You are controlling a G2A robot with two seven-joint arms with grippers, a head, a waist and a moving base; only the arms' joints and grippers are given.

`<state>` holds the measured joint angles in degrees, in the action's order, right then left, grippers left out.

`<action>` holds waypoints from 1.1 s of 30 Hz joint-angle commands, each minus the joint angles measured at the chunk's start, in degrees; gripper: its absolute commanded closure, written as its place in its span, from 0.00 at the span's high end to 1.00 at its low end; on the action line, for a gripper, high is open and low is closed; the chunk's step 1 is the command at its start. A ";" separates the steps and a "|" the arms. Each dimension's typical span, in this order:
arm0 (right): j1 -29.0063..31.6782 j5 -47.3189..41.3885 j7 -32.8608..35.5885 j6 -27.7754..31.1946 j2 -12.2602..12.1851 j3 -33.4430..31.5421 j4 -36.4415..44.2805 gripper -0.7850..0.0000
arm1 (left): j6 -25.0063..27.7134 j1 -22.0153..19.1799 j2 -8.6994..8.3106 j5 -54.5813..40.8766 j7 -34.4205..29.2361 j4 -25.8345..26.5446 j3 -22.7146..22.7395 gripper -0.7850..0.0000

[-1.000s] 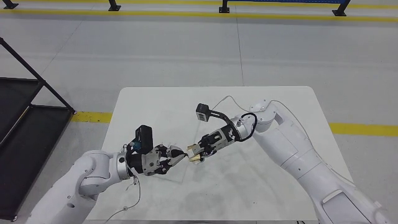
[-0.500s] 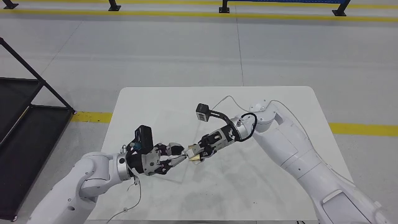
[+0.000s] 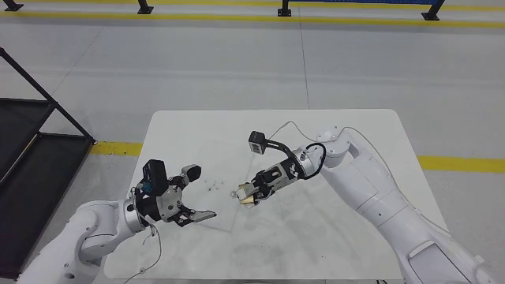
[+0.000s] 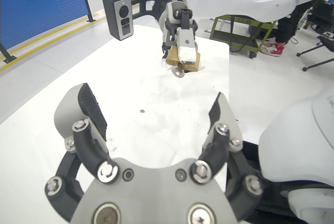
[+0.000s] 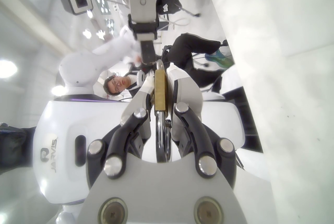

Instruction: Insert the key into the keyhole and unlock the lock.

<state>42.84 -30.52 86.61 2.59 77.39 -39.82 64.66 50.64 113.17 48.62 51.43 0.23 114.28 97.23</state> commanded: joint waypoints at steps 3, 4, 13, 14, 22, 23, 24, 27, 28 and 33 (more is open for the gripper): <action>0.00 0.00 0.00 0.00 0.00 0.00 0.00 0.00 | -0.40 2.67 0.08 -0.29 0.57 1.13 2.71 1.00; 0.00 0.00 0.00 0.00 0.00 0.00 0.00 0.00 | -0.40 2.67 0.08 -0.29 0.57 1.13 2.71 1.00; 0.58 2.73 -3.90 -1.74 -0.23 0.06 0.73 0.00 | -0.40 2.67 0.08 -0.29 0.57 1.13 2.71 1.00; 0.90 2.70 -4.69 -2.53 -0.38 -0.34 0.83 0.00 | -0.40 2.67 0.08 -0.29 0.57 1.13 2.71 1.00; 1.96 7.59 -11.54 -9.48 -1.79 -2.69 0.73 0.00 | -0.40 2.67 0.08 -0.29 0.57 1.13 2.71 1.00; 2.08 8.52 -12.49 -10.51 -1.92 -2.72 0.83 0.00 | -0.40 2.67 0.08 -0.29 0.57 1.13 2.71 1.00; 2.22 9.19 -13.18 -11.39 -2.02 -2.75 1.11 0.00 | -0.40 2.67 0.08 -0.29 0.57 1.13 2.71 1.00; 2.30 13.07 -15.97 -14.82 -2.37 -2.38 2.01 0.00 | -0.40 2.67 0.08 -0.29 0.57 1.13 2.71 1.00; 2.26 14.75 -17.10 -16.21 -2.52 -2.22 2.05 0.00 | -0.40 2.67 0.08 -0.29 0.57 1.13 2.71 1.00; 2.60 18.69 -19.22 -21.81 -2.98 -1.74 2.95 0.00 | -0.40 2.67 0.08 -0.29 0.57 1.13 2.71 1.00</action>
<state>45.40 -12.64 67.61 -17.87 74.48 -41.72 67.60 50.24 115.84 48.70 51.14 0.80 115.41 99.95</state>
